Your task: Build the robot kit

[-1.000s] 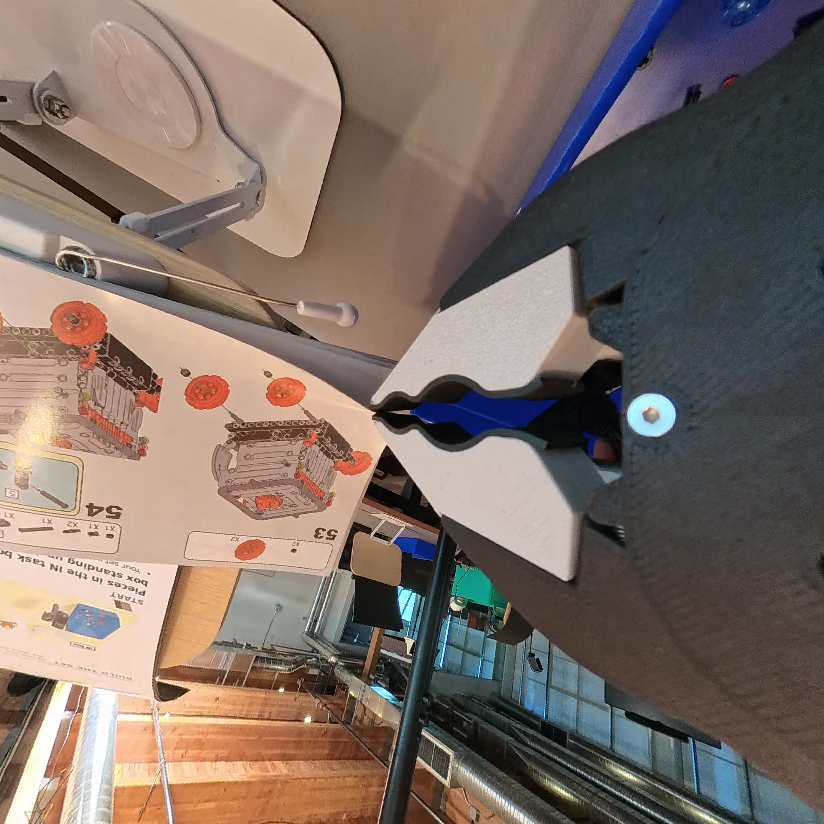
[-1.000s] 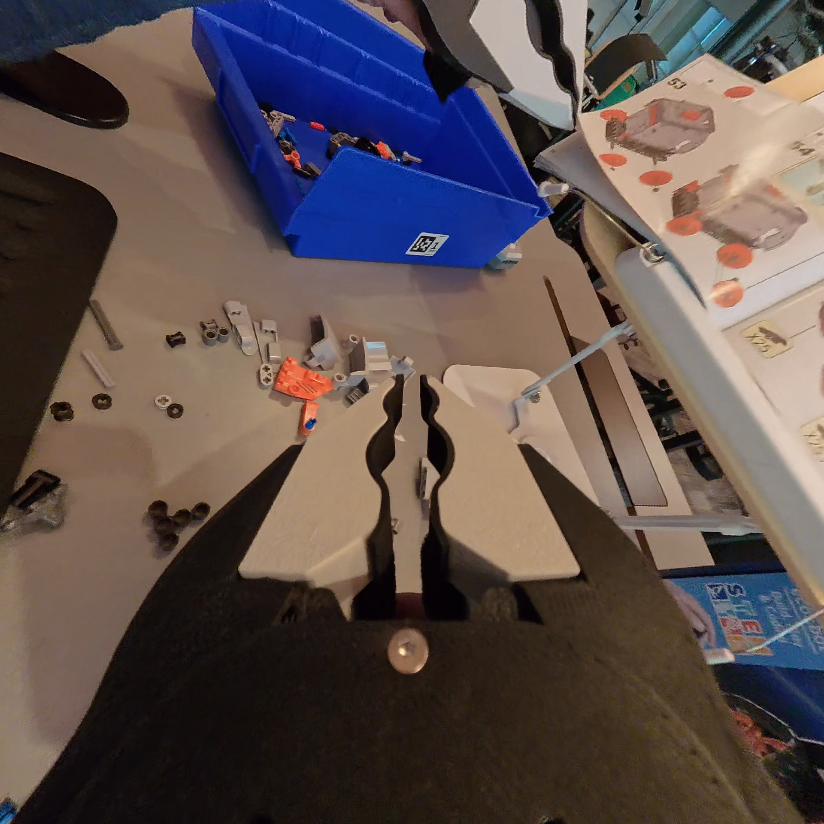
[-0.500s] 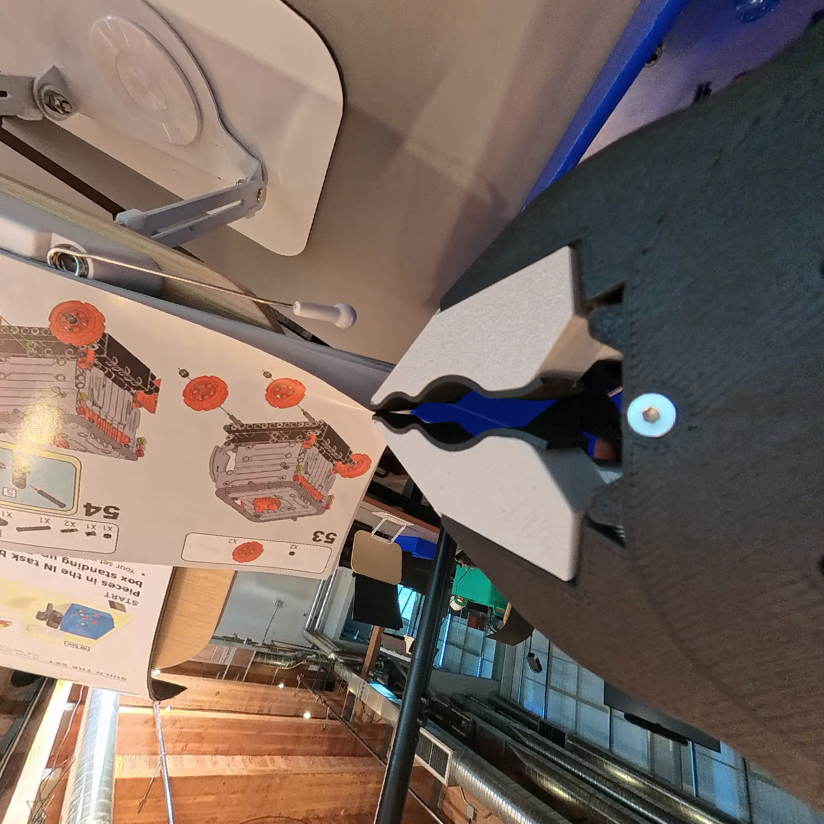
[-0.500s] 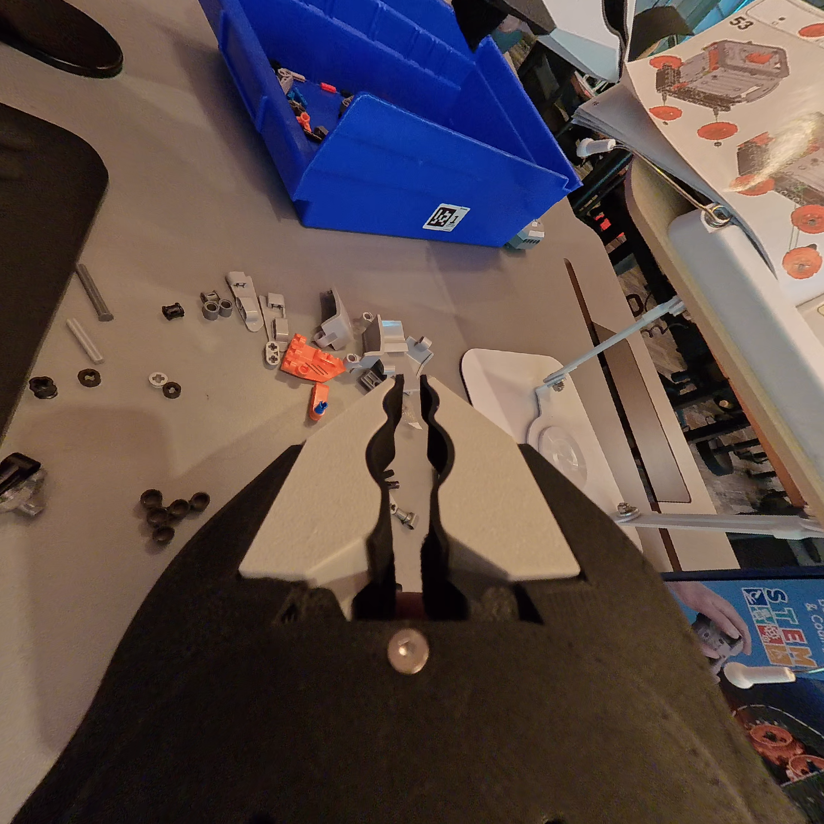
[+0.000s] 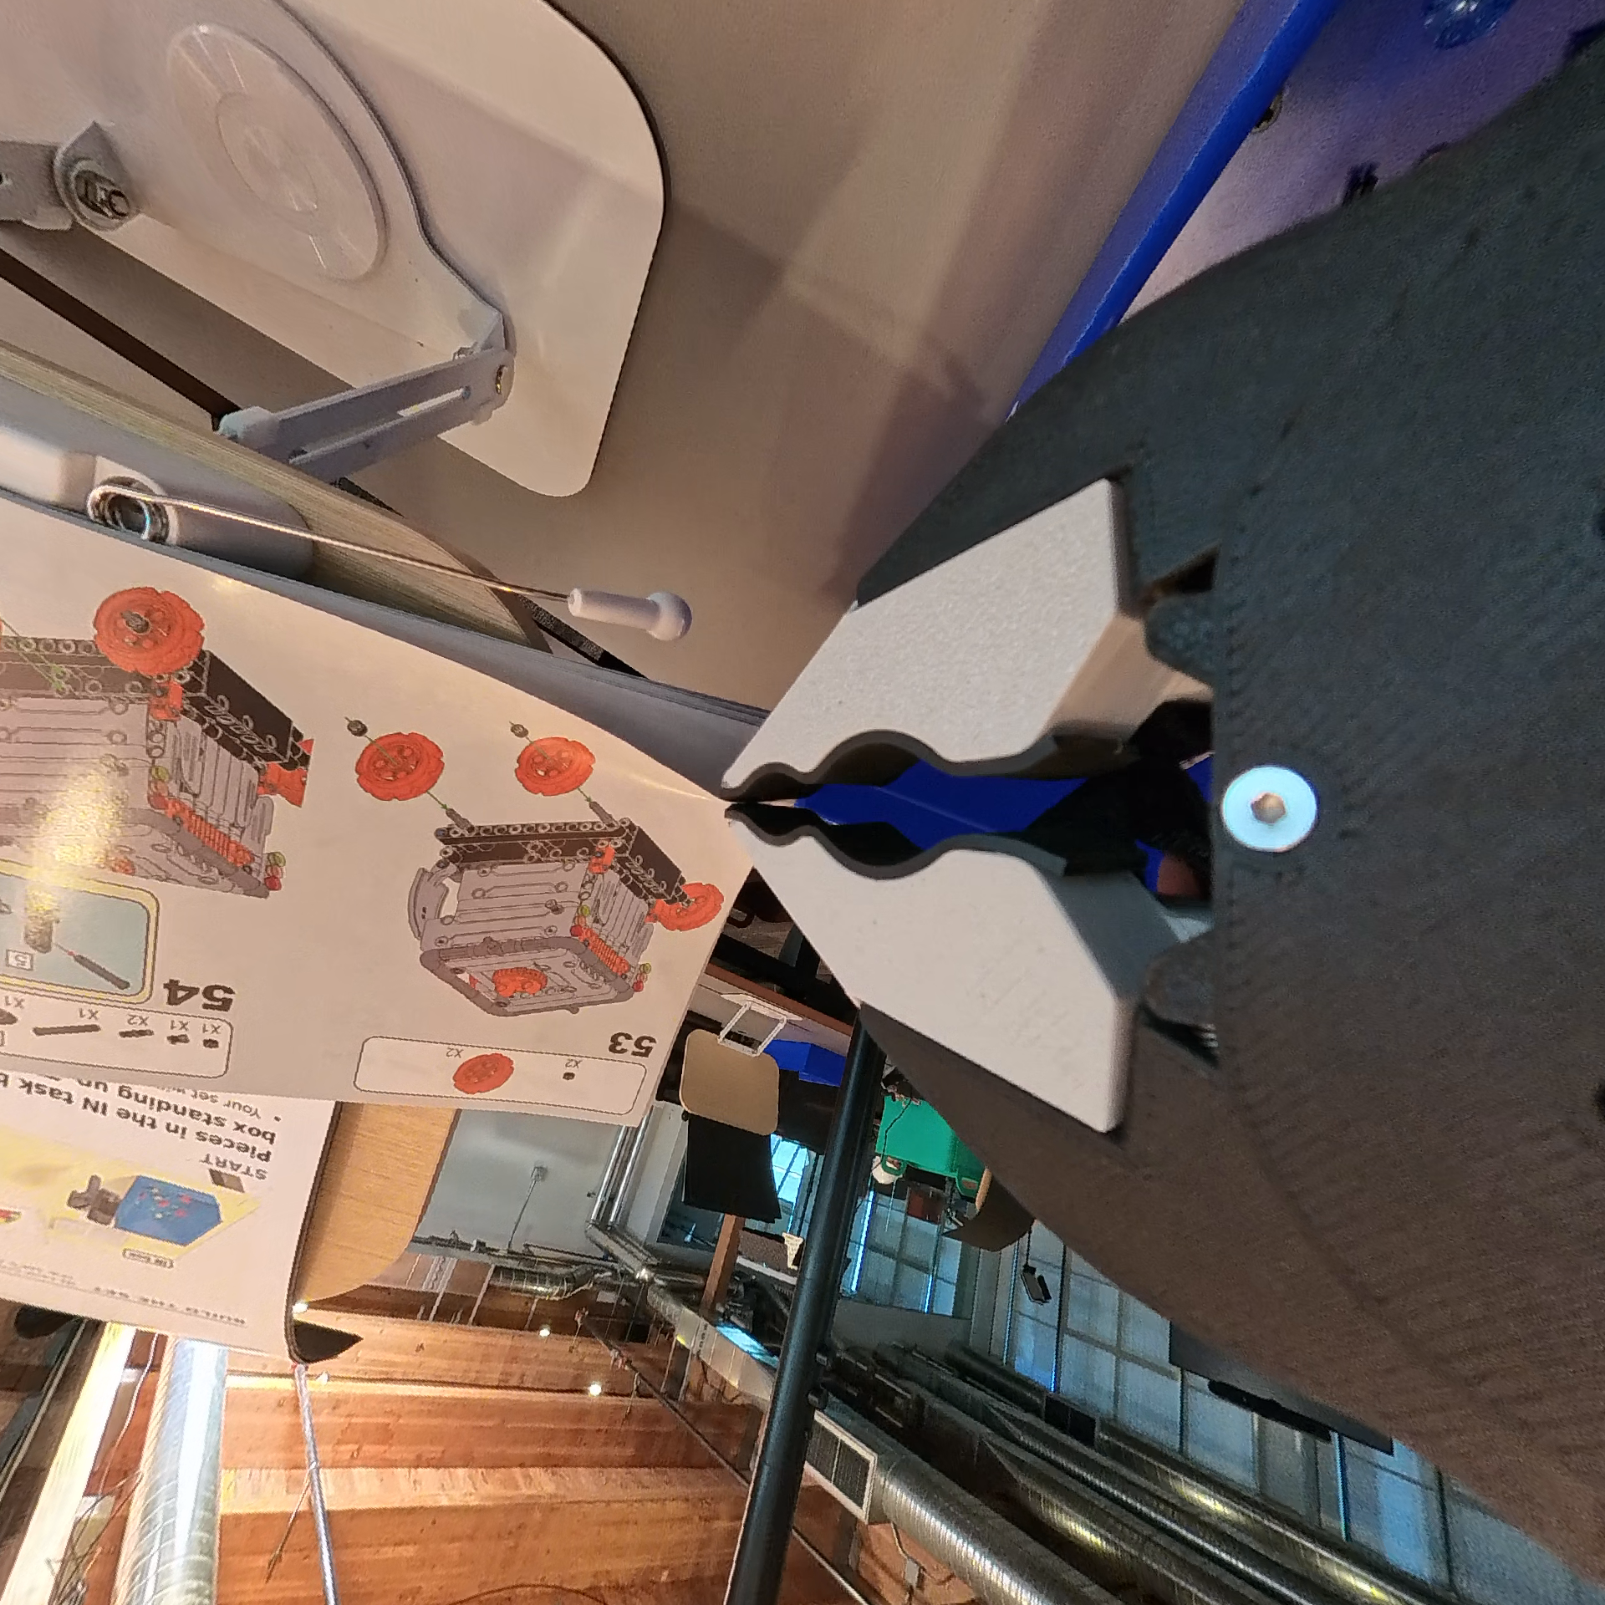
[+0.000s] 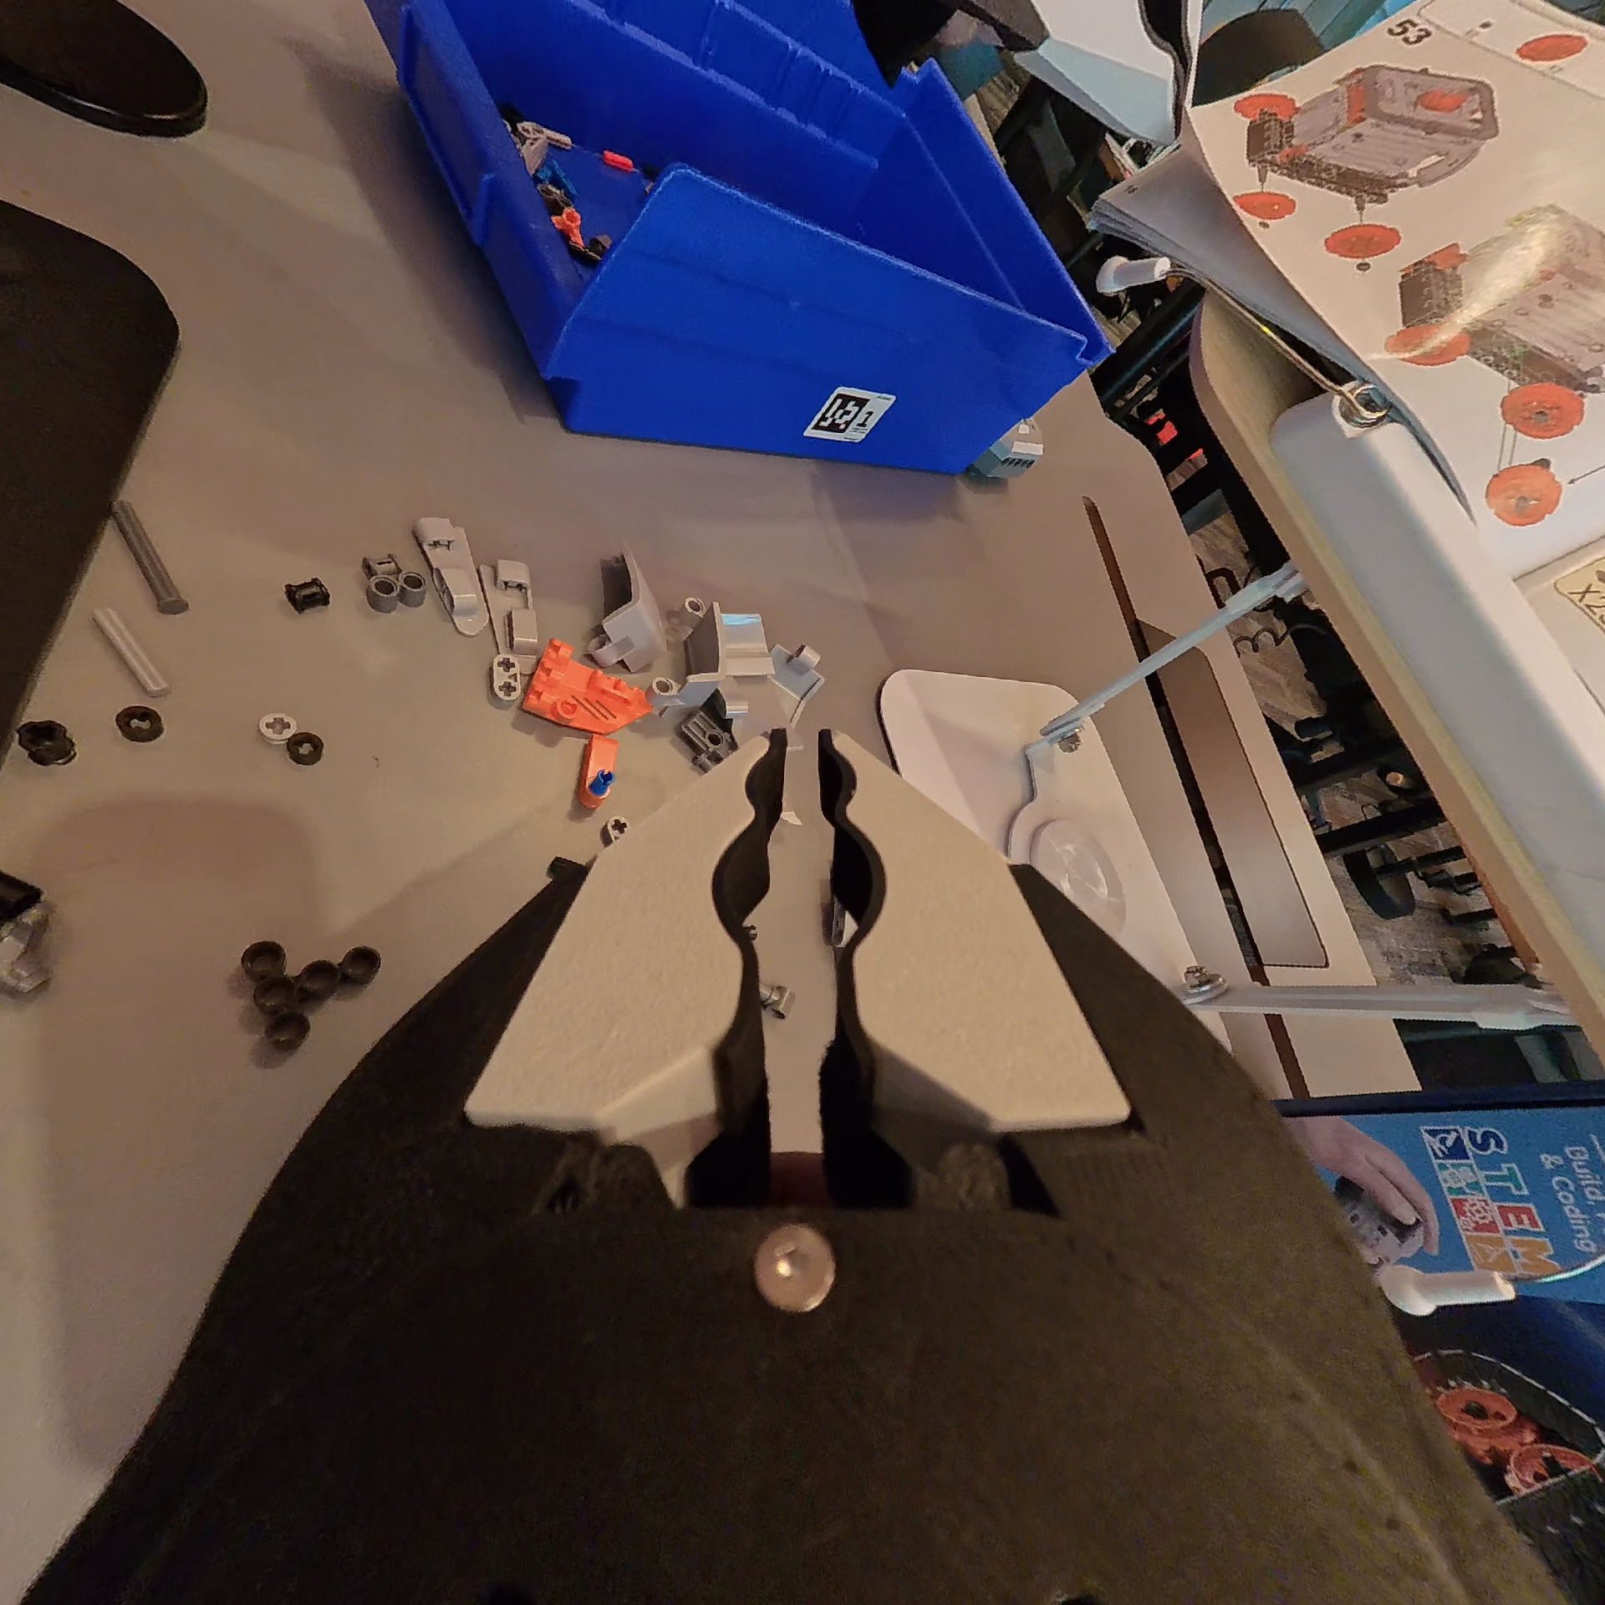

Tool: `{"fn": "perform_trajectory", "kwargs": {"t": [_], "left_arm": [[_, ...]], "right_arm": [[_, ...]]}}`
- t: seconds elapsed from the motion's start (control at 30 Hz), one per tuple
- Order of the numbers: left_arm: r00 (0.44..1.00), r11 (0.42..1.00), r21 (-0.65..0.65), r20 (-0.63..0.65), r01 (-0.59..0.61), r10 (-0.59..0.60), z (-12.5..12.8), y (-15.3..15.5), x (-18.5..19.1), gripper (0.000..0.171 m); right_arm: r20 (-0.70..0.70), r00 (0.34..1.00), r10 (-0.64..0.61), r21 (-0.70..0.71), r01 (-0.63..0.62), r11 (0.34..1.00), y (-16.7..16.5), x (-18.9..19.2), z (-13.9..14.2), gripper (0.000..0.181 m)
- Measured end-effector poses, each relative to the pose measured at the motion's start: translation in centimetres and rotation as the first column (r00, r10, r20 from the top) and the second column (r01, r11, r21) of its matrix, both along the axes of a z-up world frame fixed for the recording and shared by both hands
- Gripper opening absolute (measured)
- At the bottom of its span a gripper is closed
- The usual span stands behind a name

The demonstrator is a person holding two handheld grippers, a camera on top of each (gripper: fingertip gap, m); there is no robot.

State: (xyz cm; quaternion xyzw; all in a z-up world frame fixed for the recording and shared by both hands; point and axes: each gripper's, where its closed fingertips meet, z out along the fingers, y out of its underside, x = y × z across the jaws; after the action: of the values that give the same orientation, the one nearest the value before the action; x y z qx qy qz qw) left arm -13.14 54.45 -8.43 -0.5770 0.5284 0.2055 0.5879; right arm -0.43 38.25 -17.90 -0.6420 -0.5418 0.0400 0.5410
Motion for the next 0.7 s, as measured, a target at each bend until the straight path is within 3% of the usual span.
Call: {"fn": "perform_trajectory", "kwargs": {"t": [0.7], "left_arm": [[1.000,1.000,-0.005,-0.006,-0.013,0.013,-0.35,0.22,-0.20,0.001]], "right_arm": [[0.001,1.000,-0.002,-0.006,0.002,1.000,0.26,0.26,-0.18,0.006]]}}
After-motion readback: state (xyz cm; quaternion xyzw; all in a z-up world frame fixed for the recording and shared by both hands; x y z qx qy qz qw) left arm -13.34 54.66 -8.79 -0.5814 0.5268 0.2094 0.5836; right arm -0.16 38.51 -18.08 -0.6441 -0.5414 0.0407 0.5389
